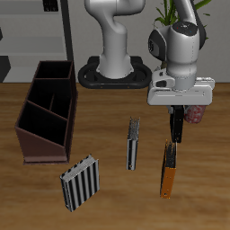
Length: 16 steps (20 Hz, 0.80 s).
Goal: Place the black book into the right desk caddy's left compartment
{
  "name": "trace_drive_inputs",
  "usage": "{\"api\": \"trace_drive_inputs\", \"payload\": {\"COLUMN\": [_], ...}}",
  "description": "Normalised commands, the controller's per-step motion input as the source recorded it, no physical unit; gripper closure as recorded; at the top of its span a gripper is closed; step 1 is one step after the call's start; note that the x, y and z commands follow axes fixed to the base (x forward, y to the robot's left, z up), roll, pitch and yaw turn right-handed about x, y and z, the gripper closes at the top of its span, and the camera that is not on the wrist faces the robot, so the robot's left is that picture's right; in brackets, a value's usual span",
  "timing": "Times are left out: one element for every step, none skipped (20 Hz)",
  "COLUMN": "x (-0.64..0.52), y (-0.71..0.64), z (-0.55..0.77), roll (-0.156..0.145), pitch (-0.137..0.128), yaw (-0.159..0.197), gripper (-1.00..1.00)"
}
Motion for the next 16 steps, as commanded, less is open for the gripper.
{"api": "trace_drive_inputs", "payload": {"x": [-0.15, -0.13, -0.19, -0.24, -0.21, 0.00, -0.43, -0.21, -0.16, -0.24, -0.19, -0.17, -0.10, -0.01, -0.32, -0.03], "y": [-0.17, -0.12, -0.16, -0.08, -0.24, 0.00, -0.32, -0.19, -0.26, -0.26, -0.25, -0.27, -0.19, -0.06, -0.39, -0.09], "z": [0.43, 0.35, 0.43, 0.43, 0.46, 0.00, 0.74, 0.41, 0.26, 0.42, 0.30, 0.26, 0.16, -0.01, 0.48, -0.01], "roll": [-0.025, -0.013, -0.018, 0.006, -0.046, 0.000, -0.018, -0.017, -0.027, -0.039, -0.019, -0.024, -0.024, 0.000, -0.041, 0.000], "pitch": [-0.058, -0.067, -0.050, -0.042, -0.089, 0.000, -0.047, -0.050, -0.071, -0.025, -0.023, -0.023, 0.021, 0.000, -0.030, 0.000], "yaw": [0.055, 0.034, 0.033, 0.053, 0.081, 0.000, 0.077, 0.059, 0.059, 0.028, 0.035, 0.049, 0.012, 0.000, 0.068, 0.000], "gripper": [1.00, 1.00, 1.00, 1.00, 1.00, 1.00, 1.00, 1.00, 1.00, 1.00, 1.00, 1.00, 1.00, 1.00, 1.00, 1.00]}}
